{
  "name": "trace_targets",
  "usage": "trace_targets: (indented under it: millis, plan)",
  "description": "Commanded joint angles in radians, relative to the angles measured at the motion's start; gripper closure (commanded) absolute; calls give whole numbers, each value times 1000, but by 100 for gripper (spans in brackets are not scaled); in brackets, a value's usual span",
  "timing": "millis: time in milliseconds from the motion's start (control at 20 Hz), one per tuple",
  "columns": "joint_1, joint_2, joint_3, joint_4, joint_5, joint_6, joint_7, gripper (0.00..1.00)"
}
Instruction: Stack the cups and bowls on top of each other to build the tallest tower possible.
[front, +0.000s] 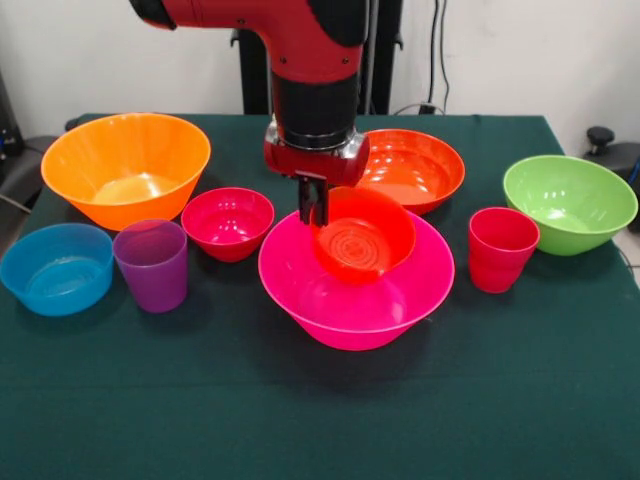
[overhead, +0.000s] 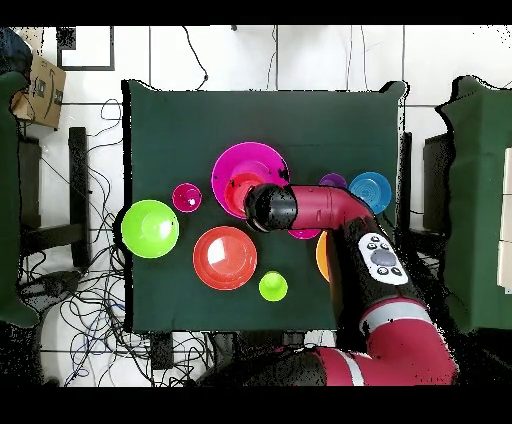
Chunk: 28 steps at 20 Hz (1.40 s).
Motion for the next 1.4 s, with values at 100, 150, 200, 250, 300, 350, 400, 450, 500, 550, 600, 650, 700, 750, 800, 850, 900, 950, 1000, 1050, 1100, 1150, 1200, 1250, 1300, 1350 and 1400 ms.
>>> trace_targets:
  millis: [100, 150, 200, 250, 300, 350, 400, 450, 500, 550, 600, 650, 700, 750, 800, 850, 900, 950, 1000, 1050, 1100, 1150, 1200, 1250, 1300, 1350, 1400]
  plan:
    - [12, 50, 87, -84, -105, -53, -129, 100]
    - [11, 53, 89, -89, -108, -51, -128, 100]
    - [12, 54, 89, -91, -110, -53, -124, 100]
    - [12, 55, 89, -93, -113, -55, -121, 100]
    - [15, 54, 86, -94, -116, -56, -114, 100]
    - [18, 53, 81, -92, -118, -63, -103, 100]
    - [22, 52, 77, -90, -120, -71, -92, 100]
    - [21, 53, 76, -86, -118, -76, -86, 100]
    - [24, 53, 73, -86, -120, -82, -81, 0]
    - [26, 53, 71, -86, -119, -80, -78, 0]
    - [28, 53, 68, -86, -118, -78, -76, 0]
    - [30, 52, 66, -87, -118, -77, -73, 0]
    - [34, 52, 62, -87, -119, -80, -69, 0]
    - [35, 51, 60, -83, -117, -81, -65, 0]
    - [37, 51, 59, -82, -117, -81, -66, 0]
    - [37, 51, 59, -80, -115, -82, -66, 0]
    - [38, 51, 59, -80, -115, -83, -66, 0]
    - [39, 52, 58, -77, -112, -84, -63, 0]
    - [41, 52, 56, -73, -113, -88, -61, 0]
    - [43, 51, 55, -70, -113, -93, -58, 0]
    - [47, 55, 50, -70, -118, -111, -51, 0]
    - [52, 58, 45, -71, -123, -128, -44, 0]
    - [58, 60, 42, -80, -127, -141, -40, 0]
    - [59, 56, 40, -79, -128, -138, -42, 0]
    - [64, 55, 38, -80, -126, -136, -39, 0]
    - [62, 54, 42, -72, -125, -144, -39, 0]
    - [67, 52, 40, -70, -122, -144, -35, 0]
